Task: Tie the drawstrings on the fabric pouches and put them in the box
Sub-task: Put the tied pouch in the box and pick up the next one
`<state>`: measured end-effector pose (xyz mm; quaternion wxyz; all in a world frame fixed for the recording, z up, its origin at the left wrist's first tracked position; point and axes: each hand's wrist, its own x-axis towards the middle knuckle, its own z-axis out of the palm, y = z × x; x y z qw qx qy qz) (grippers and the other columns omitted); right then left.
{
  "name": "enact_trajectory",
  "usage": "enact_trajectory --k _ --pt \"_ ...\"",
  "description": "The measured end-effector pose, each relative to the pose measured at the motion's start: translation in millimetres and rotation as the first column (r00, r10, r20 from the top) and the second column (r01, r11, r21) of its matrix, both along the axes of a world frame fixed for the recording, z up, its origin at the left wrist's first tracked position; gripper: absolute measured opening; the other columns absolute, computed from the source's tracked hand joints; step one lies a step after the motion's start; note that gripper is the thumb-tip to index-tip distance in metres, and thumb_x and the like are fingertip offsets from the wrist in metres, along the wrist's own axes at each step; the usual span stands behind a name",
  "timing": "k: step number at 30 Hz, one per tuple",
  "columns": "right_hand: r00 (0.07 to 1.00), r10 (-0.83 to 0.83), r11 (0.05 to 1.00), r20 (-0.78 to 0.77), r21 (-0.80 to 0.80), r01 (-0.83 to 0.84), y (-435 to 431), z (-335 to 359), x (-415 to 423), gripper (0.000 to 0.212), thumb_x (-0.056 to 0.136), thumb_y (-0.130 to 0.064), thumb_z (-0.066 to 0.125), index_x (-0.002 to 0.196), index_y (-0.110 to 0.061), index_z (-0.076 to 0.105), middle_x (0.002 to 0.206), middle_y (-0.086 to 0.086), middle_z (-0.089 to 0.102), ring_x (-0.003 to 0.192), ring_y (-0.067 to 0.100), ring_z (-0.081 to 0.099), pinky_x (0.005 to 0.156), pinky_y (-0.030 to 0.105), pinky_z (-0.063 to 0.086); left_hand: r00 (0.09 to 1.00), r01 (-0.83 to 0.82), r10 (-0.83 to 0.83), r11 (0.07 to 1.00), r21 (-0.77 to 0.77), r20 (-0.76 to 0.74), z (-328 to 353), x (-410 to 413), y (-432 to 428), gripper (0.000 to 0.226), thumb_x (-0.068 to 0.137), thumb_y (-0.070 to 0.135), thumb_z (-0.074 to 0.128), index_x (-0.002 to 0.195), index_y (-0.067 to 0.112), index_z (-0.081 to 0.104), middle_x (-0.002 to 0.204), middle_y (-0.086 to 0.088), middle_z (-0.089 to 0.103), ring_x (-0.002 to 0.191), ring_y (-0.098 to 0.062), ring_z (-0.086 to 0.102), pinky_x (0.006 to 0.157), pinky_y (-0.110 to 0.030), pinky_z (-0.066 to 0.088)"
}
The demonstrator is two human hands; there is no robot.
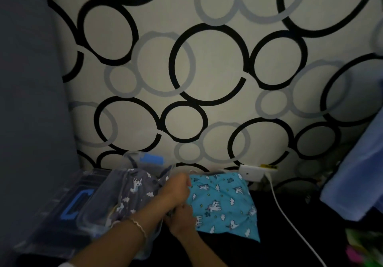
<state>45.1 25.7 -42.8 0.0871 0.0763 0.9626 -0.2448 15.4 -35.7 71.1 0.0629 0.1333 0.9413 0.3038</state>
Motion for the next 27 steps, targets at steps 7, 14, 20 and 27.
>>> enact_trajectory --k 7,14,20,27 --pt "0.998 -0.027 0.985 -0.052 -0.17 0.018 31.2 16.5 -7.2 0.026 0.096 -0.019 0.054 0.103 -0.001 0.072 0.108 0.013 0.072 0.102 0.022 0.066 0.091 0.027 0.05 0.999 0.042 -0.045 0.995 0.087 0.028 -2.9 3.0 -6.7 0.027 0.092 0.0 0.047 0.109 0.007 0.067 0.12 -0.009 0.064 0.111 -0.021 0.059 0.095 -0.028 0.047" --pt "0.975 0.07 0.94 -0.212 -0.314 -0.136 117.8 140.7 13.2 0.015 0.087 -0.01 0.069 0.101 -0.011 0.076 0.081 0.0 0.071 0.062 -0.002 0.057 0.061 0.015 0.047 0.988 0.143 -0.152 0.951 0.274 0.01 7.0 -8.1 -5.8 0.067 0.087 0.005 0.063 0.146 0.009 0.032 0.147 -0.014 0.037 0.134 -0.031 0.039 0.111 -0.047 0.037" --pt "0.899 0.128 0.952 -0.418 -0.203 -0.23 172.8 245.1 43.1 0.026 0.092 -0.004 0.059 0.109 -0.018 0.073 0.098 -0.006 0.072 0.086 0.004 0.066 0.082 0.023 0.056 0.947 0.32 -0.313 0.887 0.333 -0.075 32.2 -1.9 37.7 0.045 0.085 0.018 0.073 0.127 0.014 0.056 0.13 -0.007 0.05 0.122 -0.019 0.051 0.104 -0.038 0.044" --pt "0.723 -0.119 0.945 -0.68 -0.3 -0.127 217.4 283.6 69.3 0.027 0.093 0.003 0.056 0.106 -0.015 0.072 0.1 -0.002 0.069 0.089 0.0 0.064 0.074 0.009 0.052 0.939 0.137 -0.056 0.965 0.222 -0.339 70.6 2.5 58.5 0.008 0.094 0.023 0.057 0.094 0.015 0.06 0.09 -0.003 0.066 0.084 -0.017 0.062 0.077 -0.039 0.054"
